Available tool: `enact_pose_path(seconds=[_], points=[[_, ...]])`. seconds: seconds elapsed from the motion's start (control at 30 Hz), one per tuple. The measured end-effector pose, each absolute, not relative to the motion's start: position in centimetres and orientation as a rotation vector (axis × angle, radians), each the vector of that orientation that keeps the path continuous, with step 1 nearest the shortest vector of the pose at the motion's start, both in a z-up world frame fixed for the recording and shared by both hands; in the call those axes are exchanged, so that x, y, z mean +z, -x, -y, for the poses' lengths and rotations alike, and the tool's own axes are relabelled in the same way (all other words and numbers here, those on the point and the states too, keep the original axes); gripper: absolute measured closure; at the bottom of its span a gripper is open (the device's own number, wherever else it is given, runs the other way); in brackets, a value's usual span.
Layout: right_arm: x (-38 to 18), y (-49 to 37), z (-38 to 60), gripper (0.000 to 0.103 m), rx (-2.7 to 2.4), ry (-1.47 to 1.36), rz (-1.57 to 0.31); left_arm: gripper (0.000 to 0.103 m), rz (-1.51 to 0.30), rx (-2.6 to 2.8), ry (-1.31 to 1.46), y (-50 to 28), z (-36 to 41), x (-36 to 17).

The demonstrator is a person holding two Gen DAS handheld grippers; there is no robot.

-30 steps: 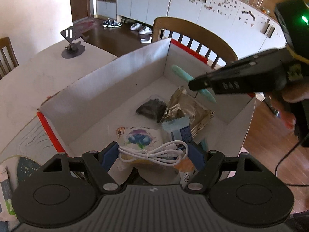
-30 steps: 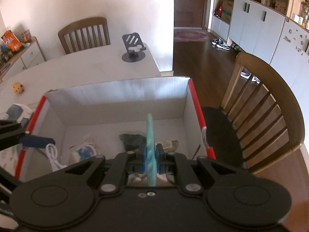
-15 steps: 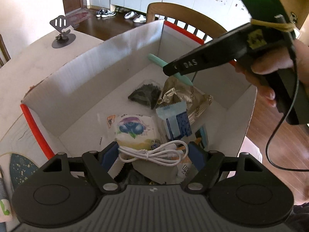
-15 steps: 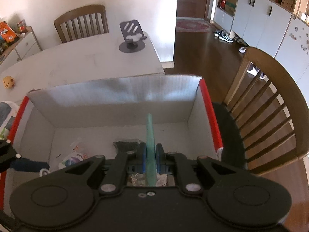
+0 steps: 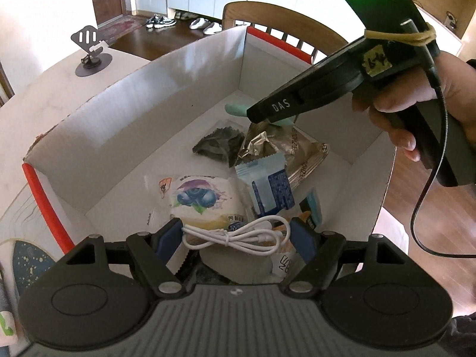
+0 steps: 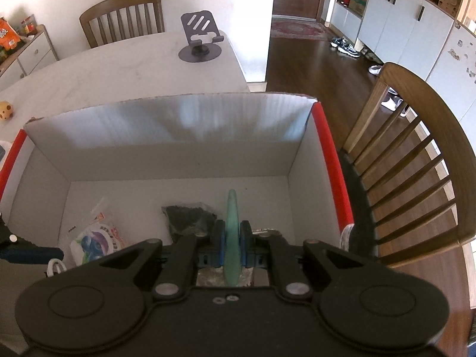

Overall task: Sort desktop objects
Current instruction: 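Lower both tools into the box and open them, releasing stick and cable, then move both tools back over the table toward the toy pig and snack bag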

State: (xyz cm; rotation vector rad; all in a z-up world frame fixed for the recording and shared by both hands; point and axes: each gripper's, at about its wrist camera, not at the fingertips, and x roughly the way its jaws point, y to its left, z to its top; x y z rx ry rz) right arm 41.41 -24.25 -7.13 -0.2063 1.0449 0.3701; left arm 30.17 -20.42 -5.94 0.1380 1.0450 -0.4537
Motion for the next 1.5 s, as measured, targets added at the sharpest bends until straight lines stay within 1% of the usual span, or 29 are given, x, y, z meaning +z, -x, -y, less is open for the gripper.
enact_pose_path(seconds=[0.13, 0.23, 0.5, 0.57, 0.6, 0.63, 0.7, 0.87, 1.0, 1.07, 1.27, 1.3, 1.37, 1.5], points=[[-7.1, -41.2, 24.3, 0.094, 0.374, 0.212, -1.037, 0.025, -1.046, -0.455, -0.128, -30.3, 20.4, -6.1], [-7.0, -41.1, 24.4, 0.088, 0.374, 0.222, -1.031, 0.025, -1.048, -0.456, -0.119, -30.4, 20.4, -6.2], [-6.1, -40.6, 25.0, 0.079, 0.382, 0.208, -1.009, 0.025, -1.042, -0.462, -0.113, -30.4, 20.4, -6.3], [-5.6, -40.3, 25.0, 0.075, 0.386, 0.202, -0.999, 0.024, -1.034, -0.465, -0.102, -30.2, 20.3, -6.2], [-5.4, -40.2, 25.1, 0.069, 0.387, 0.199, -0.994, 0.024, -1.029, -0.465, -0.096, -30.1, 20.2, -6.1], [-5.2, -40.1, 25.2, 0.061, 0.387, 0.194, -0.991, 0.022, -1.022, -0.464, -0.092, -29.9, 20.2, -5.9], [-4.7, -39.7, 25.3, 0.057, 0.389, 0.181, -0.978, 0.018, -1.01, -0.458, -0.083, -29.7, 20.2, -5.5], [-3.7, -38.8, 25.5, 0.039, 0.405, 0.148, -0.966, 0.018, -0.961, -0.418, -0.026, -28.8, 18.9, -4.1], [-2.9, -38.0, 25.2, 0.035, 0.442, 0.133, -0.961, 0.018, -0.903, -0.378, 0.021, -27.8, 17.7, -2.7], [-2.5, -37.5, 25.0, 0.033, 0.461, 0.127, -0.959, 0.015, -0.879, -0.356, 0.037, -27.2, 17.1, -2.1], [-1.6, -36.3, 24.5, 0.031, 0.487, 0.101, -0.942, 0.012, -0.829, -0.302, 0.082, -25.4, 15.1, -0.6], [-1.5, -36.1, 24.5, 0.031, 0.489, 0.095, -0.94, 0.011, -0.824, -0.298, 0.088, -25.1, 14.8, -0.5], [-1.3, -35.6, 24.5, 0.03, 0.493, 0.081, -0.939, 0.001, -0.822, -0.292, 0.097, -24.7, 14.4, -0.3], [-1.1, -34.8, 24.3, 0.03, 0.497, 0.068, -0.931, 0.001, -0.813, -0.284, 0.105, -23.8, 13.9, -0.2]])
